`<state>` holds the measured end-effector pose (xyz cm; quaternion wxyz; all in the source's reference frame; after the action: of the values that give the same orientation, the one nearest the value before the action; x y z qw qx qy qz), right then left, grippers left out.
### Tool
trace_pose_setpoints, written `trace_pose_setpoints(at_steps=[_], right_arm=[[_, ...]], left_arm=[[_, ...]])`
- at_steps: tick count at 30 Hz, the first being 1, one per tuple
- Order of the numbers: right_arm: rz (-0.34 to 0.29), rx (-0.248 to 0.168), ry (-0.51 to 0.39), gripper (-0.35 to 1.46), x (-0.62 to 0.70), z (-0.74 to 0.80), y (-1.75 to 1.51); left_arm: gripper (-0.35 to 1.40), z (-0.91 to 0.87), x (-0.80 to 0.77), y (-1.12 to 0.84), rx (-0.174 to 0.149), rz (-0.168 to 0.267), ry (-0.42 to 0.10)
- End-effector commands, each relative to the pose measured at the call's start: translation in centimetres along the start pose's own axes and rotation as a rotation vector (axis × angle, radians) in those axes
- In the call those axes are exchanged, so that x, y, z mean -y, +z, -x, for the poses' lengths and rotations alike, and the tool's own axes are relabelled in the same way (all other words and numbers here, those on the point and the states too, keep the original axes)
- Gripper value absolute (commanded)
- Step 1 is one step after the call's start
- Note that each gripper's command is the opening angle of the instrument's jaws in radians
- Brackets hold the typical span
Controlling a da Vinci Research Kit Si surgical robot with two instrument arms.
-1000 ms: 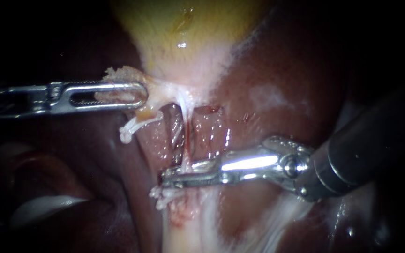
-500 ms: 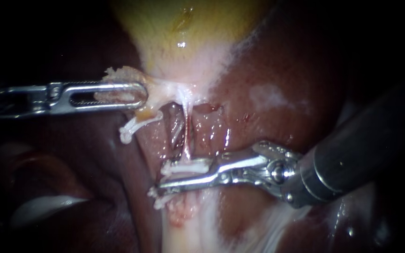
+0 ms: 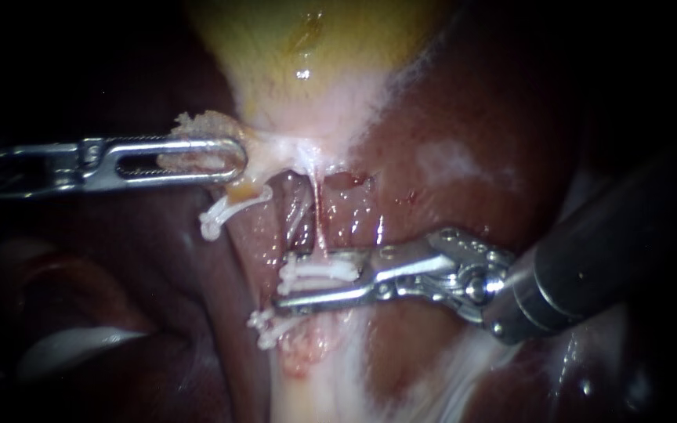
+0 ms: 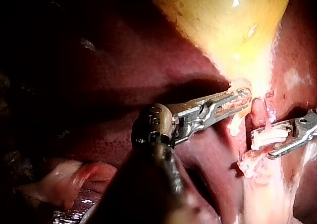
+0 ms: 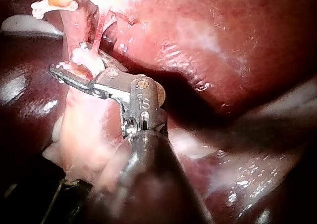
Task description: Going back second clip right tube
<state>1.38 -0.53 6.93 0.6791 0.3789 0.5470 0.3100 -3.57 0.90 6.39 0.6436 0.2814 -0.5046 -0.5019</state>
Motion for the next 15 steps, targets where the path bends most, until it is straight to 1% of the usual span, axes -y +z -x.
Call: trace_pose_setpoints(at_steps=[1, 9, 15], right_arm=[[0.001, 0.000, 0.003, 0.50, -0.01, 0.00, 0.00], [0.004, 0.001, -0.022, 0.50, -0.09, 0.04, -0.02], [0.000, 0.004, -0.041, 0.50, -0.07, 0.05, -0.07]], left_arm=[[-0.35, 0.00, 0.00, 0.00, 0.000, 0.000, 0.000], [-0.35, 0.00, 0.00, 0.00, 0.000, 0.000, 0.000], [-0.35, 0.00, 0.01, 0.00, 0.000, 0.000, 0.000]])
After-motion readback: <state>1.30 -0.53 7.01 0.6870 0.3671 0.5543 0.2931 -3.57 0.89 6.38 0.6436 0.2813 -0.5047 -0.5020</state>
